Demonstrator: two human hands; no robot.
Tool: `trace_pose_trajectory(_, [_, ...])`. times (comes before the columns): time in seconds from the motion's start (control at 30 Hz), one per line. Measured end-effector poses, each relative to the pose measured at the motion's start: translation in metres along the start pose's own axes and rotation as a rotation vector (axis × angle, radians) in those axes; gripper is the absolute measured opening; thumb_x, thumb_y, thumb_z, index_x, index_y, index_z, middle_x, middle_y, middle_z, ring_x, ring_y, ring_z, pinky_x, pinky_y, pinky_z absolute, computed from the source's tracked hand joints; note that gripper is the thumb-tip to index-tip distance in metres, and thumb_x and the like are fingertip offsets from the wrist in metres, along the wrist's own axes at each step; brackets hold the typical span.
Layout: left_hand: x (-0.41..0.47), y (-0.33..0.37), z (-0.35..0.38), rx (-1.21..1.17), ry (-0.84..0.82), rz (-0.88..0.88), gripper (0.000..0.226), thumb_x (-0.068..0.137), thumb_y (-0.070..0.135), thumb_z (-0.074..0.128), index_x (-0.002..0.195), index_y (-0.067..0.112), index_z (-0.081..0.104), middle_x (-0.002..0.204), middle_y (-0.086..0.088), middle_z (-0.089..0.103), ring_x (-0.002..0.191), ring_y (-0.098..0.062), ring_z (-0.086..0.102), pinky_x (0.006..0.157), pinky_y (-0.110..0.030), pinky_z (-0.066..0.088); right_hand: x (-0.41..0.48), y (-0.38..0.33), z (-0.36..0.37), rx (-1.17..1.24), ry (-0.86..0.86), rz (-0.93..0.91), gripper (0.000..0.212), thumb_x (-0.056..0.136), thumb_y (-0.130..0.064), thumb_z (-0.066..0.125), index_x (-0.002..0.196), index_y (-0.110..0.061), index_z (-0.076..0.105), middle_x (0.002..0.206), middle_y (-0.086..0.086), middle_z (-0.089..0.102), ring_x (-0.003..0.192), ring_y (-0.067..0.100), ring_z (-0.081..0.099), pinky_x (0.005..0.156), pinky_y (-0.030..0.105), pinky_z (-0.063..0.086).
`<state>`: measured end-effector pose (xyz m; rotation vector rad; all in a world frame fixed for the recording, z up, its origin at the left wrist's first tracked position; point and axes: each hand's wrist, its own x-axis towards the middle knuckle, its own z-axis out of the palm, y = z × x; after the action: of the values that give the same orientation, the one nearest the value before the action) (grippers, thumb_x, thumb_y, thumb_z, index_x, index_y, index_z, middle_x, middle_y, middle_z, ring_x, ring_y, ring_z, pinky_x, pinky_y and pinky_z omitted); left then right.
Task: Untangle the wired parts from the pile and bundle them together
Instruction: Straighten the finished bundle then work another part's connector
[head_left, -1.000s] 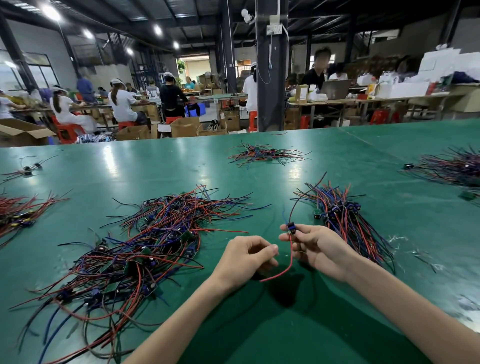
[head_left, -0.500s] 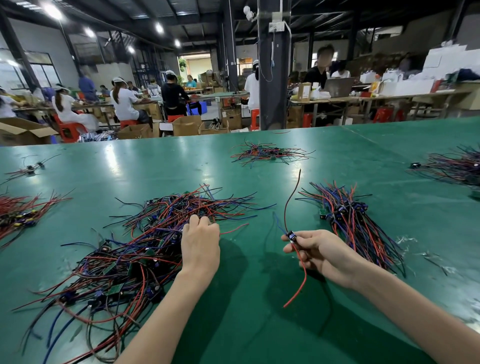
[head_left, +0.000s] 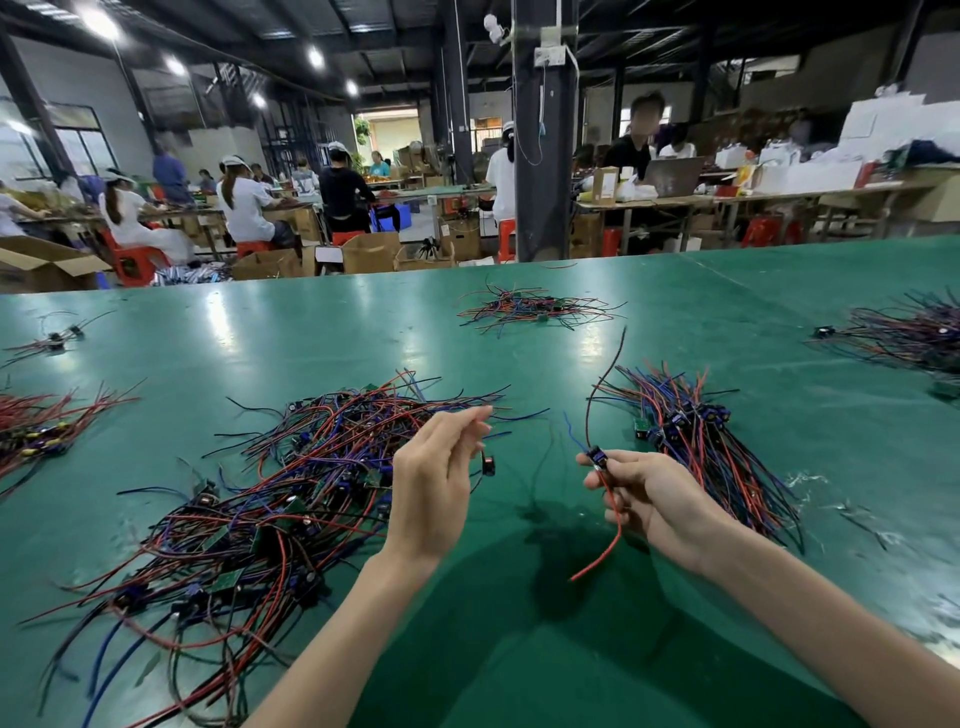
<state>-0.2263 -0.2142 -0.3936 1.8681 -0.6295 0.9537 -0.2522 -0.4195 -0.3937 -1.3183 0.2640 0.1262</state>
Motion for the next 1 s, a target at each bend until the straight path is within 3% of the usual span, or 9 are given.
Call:
trace_pose_trajectory(0.1, [0.002,-0.006,0.001,-0.130,0.044,-0.253,0.020,0.098,0.012,0.048,0.092,0.021,0.064,0.076,0.004,0.069,0.062,-0.003,0.061,0.063,-0.017,0.051,-0.002,-0.002,-0.002,-0.008,0.032,-0.029,0.033,0.099,-0.003,0.030,0.102,-0.001,0.063,0.064,0.002,0.055,0.049,0.009,0.033,0.046,0.021,0.029])
trace_pose_trajectory(0.2, [0.002,-0.017,0.002,-0.241,0.085,-0.496,0.026,0.102,0.019,0.041,0.085,0.021,0.060,0.067,0.003,0.069,0.055,-0.007,0.058,0.055,-0.020,0.049,-0.003,-0.004,-0.003,-0.014,0.047,-0.049,0.032,0.100,-0.003,0.030,0.101,-0.001,0.062,0.062,0.001,0.054,0.048,0.009,0.032,0.045,0.021,0.028])
trace_pose_trajectory(0.4, [0.002,-0.039,0.003,-0.314,-0.085,-0.827,0.015,0.100,0.003,0.040,0.110,0.004,0.050,0.086,-0.009,0.068,0.072,-0.018,0.064,0.069,-0.026,0.054,-0.004,-0.006,-0.001,-0.036,0.062,-0.069,0.031,0.100,-0.003,0.031,0.099,-0.001,0.063,0.063,0.002,0.052,0.048,0.009,0.031,0.043,0.021,0.029])
trace_pose_trajectory(0.5, [0.000,-0.042,0.002,-0.146,-0.254,-0.771,0.021,0.092,-0.004,0.048,0.109,0.008,0.053,0.088,0.000,0.068,0.083,-0.017,0.064,0.080,-0.021,0.051,-0.003,-0.007,-0.001,-0.018,0.063,-0.069,0.032,0.100,-0.004,0.031,0.099,-0.001,0.062,0.063,0.002,0.051,0.046,0.009,0.030,0.040,0.019,0.028])
trace_pose_trajectory(0.6, [-0.004,-0.038,0.000,0.104,-0.448,-0.573,0.011,0.085,0.008,0.066,0.094,0.014,0.065,0.086,0.004,0.069,0.082,-0.012,0.063,0.072,-0.005,0.042,-0.002,-0.006,-0.002,-0.002,0.110,-0.106,0.031,0.100,-0.004,0.032,0.095,-0.003,0.062,0.063,0.002,0.050,0.045,0.009,0.030,0.039,0.019,0.028])
trace_pose_trajectory(0.73, [-0.008,-0.031,-0.002,0.266,-0.586,-0.373,0.011,0.081,0.025,0.073,0.088,0.018,0.070,0.083,0.005,0.068,0.076,-0.012,0.060,0.076,-0.023,0.047,-0.004,-0.016,-0.007,0.062,0.311,-0.326,0.026,0.101,-0.003,0.032,0.096,-0.004,0.057,0.067,0.004,0.048,0.048,0.009,0.034,0.038,0.017,0.028])
trace_pose_trajectory(0.8, [-0.007,-0.030,-0.004,0.323,-0.599,-0.320,0.012,0.082,0.030,0.072,0.089,0.021,0.069,0.081,0.008,0.064,0.073,-0.011,0.056,0.076,-0.025,0.045,-0.008,-0.029,-0.012,0.139,0.326,-0.425,0.026,0.101,-0.002,0.030,0.093,-0.007,0.055,0.067,0.004,0.047,0.045,0.007,0.035,0.039,0.017,0.027])
trace_pose_trajectory(0.9, [-0.005,-0.028,-0.006,0.411,-0.628,-0.248,0.014,0.084,0.034,0.067,0.090,0.022,0.064,0.084,0.010,0.063,0.077,-0.013,0.055,0.082,-0.029,0.044,-0.018,-0.051,-0.024,0.231,0.171,-0.425,0.027,0.099,-0.002,0.028,0.102,0.001,0.054,0.066,0.005,0.045,0.043,0.007,0.031,0.038,0.016,0.025])
trace_pose_trajectory(1.0, [-0.006,-0.025,-0.006,0.469,-0.655,-0.210,0.016,0.085,0.035,0.061,0.089,0.020,0.058,0.087,0.006,0.063,0.086,-0.019,0.058,0.084,-0.033,0.043,-0.025,-0.064,-0.036,0.195,-0.055,-0.149,0.031,0.092,-0.005,0.033,0.107,0.009,0.056,0.063,0.004,0.047,0.042,0.006,0.031,0.035,0.016,0.026])
